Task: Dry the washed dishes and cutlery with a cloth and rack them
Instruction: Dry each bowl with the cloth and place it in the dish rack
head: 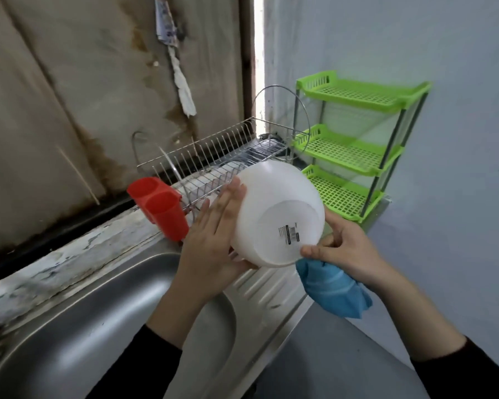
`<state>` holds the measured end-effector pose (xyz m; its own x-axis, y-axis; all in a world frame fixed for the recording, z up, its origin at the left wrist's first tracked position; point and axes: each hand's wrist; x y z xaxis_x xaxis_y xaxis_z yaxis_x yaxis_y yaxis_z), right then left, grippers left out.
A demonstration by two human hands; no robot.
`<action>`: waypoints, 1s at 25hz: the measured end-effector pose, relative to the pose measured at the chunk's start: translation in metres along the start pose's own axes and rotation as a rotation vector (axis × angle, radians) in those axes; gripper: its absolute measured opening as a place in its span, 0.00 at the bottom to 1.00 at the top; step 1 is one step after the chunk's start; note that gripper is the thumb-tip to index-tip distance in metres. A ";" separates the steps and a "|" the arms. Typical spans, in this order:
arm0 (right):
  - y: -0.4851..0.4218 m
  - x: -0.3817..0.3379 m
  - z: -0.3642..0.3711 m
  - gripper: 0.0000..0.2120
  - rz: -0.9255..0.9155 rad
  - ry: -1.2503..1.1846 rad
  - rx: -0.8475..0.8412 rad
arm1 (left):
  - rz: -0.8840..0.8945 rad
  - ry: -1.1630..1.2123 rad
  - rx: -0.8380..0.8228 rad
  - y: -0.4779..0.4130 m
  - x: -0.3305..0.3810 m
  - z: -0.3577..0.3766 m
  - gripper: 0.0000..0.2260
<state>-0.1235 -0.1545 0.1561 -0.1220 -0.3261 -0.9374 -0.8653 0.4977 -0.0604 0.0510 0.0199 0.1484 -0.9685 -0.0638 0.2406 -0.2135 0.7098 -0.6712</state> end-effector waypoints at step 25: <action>-0.142 0.194 -0.109 0.48 0.318 0.397 0.357 | -0.421 0.429 -0.496 -0.182 -0.074 0.274 0.57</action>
<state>-0.0775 -0.3760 0.0200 -0.5782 -0.3576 -0.7333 -0.5493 0.8352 0.0258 0.1261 -0.2966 0.0612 -0.6627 -0.1919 0.7238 -0.3719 0.9233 -0.0956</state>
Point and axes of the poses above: each hand's wrist, its own y-axis away from the middle knuckle, its own z-axis out of the palm, x = y × z, and after that the axes turned 5 degrees about y, right-handed
